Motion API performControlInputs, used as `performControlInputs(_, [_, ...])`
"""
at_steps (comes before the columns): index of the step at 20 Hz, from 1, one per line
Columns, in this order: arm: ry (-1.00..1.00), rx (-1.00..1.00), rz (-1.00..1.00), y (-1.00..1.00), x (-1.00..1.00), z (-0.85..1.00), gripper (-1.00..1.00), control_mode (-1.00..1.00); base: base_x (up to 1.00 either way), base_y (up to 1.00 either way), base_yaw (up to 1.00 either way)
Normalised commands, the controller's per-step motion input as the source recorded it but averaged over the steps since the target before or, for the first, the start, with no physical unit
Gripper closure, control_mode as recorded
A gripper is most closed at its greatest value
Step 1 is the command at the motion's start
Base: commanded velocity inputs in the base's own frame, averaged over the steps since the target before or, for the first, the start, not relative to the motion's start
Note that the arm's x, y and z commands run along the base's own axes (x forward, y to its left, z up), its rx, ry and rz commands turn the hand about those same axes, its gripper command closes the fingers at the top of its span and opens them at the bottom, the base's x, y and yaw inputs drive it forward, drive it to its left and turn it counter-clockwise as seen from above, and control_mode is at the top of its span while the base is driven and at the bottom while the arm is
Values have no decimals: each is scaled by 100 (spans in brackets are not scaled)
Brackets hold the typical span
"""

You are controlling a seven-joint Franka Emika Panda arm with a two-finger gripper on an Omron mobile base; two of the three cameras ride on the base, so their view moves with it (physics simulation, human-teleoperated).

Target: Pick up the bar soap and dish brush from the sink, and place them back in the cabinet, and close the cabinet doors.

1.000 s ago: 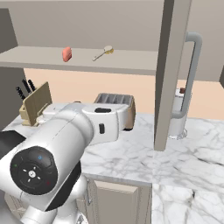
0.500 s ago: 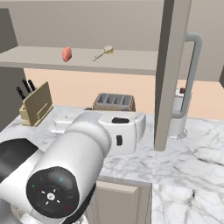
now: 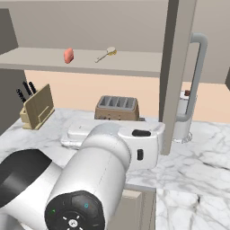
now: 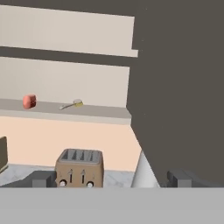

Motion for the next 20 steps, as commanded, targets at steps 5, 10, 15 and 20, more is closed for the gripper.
performControlInputs(5, [0, 0, 0, -27, -13, -1, -100, -100, 0, 0, 0])
performControlInputs(10, [0, 0, 0, -25, -11, -3, -100, -100, 0, 0, 0])
performControlInputs(15, [0, 0, 0, -24, -7, 0, -100, -100, 0, 0, 0])
performControlInputs(20, [0, 0, 0, -25, -7, 0, -100, -100, 0, 0, 0])
